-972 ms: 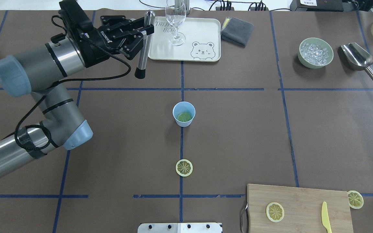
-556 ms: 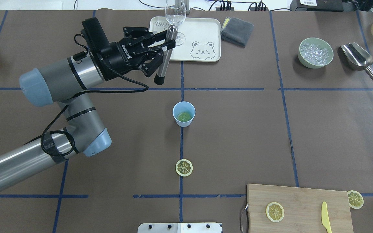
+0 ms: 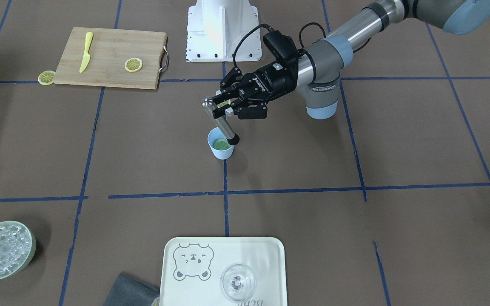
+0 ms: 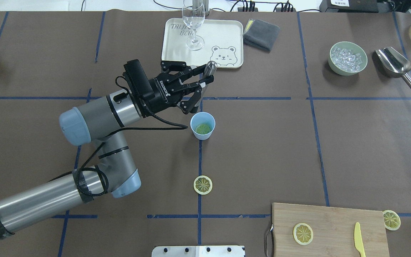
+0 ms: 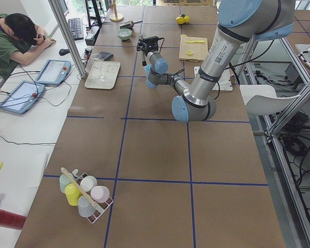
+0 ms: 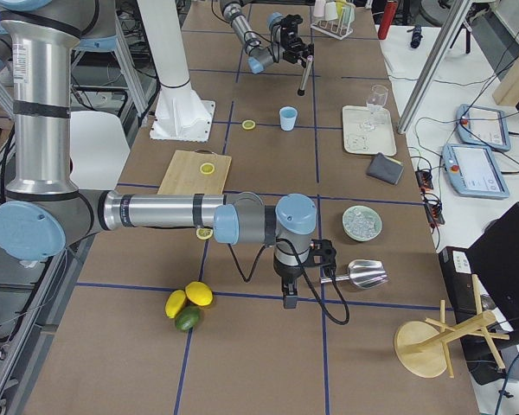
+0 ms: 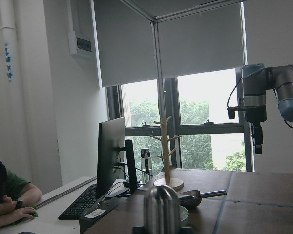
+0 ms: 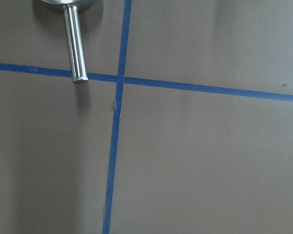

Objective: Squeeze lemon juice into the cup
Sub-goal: 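Lift the silver muddler and carry it over the blue cup, then press the muddler down onto the lemon slice inside the cup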

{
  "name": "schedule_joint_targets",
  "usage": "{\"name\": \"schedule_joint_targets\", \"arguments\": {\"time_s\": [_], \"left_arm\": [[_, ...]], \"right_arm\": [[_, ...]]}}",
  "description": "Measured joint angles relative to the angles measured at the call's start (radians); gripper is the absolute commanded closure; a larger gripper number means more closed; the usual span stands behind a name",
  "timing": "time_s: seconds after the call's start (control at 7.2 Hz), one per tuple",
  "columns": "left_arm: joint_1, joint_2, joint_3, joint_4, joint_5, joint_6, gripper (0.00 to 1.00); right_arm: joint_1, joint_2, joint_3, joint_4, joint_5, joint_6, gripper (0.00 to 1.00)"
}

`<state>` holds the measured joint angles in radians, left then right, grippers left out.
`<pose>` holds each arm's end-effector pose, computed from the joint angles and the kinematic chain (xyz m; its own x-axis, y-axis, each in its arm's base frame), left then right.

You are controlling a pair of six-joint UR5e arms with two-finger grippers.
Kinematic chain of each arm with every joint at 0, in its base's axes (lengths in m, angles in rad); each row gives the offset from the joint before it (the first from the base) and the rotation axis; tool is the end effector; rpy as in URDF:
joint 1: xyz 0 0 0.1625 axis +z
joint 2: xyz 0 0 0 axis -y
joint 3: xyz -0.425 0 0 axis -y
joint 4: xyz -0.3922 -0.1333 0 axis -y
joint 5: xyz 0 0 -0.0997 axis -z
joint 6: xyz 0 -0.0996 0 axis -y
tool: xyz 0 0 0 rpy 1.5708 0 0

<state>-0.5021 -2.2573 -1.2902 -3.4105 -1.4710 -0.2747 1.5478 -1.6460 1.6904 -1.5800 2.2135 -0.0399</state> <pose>0.4963 -0.4359 0.1966 0.3780 0.8850 -0.2717 0.6755 -0.0630 0.7347 0.0630 -0.4639 0.6451 0.7982 -0.0793 0.5971 0.0549 0.9967 0.0591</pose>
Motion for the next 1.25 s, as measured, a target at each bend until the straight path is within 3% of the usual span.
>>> {"name": "schedule_joint_targets", "arguments": {"time_s": [0.28,1.25], "left_arm": [[0.061,-0.008,0.027,-0.010,0.075,0.006,1.00],[0.118,-0.009,0.114,-0.005,0.158,0.006,1.00]], "right_arm": [[0.000,0.000,0.001,0.000,0.000,0.000,0.00],[0.000,0.002,0.005,0.002,-0.001,-0.001,0.00]]}}
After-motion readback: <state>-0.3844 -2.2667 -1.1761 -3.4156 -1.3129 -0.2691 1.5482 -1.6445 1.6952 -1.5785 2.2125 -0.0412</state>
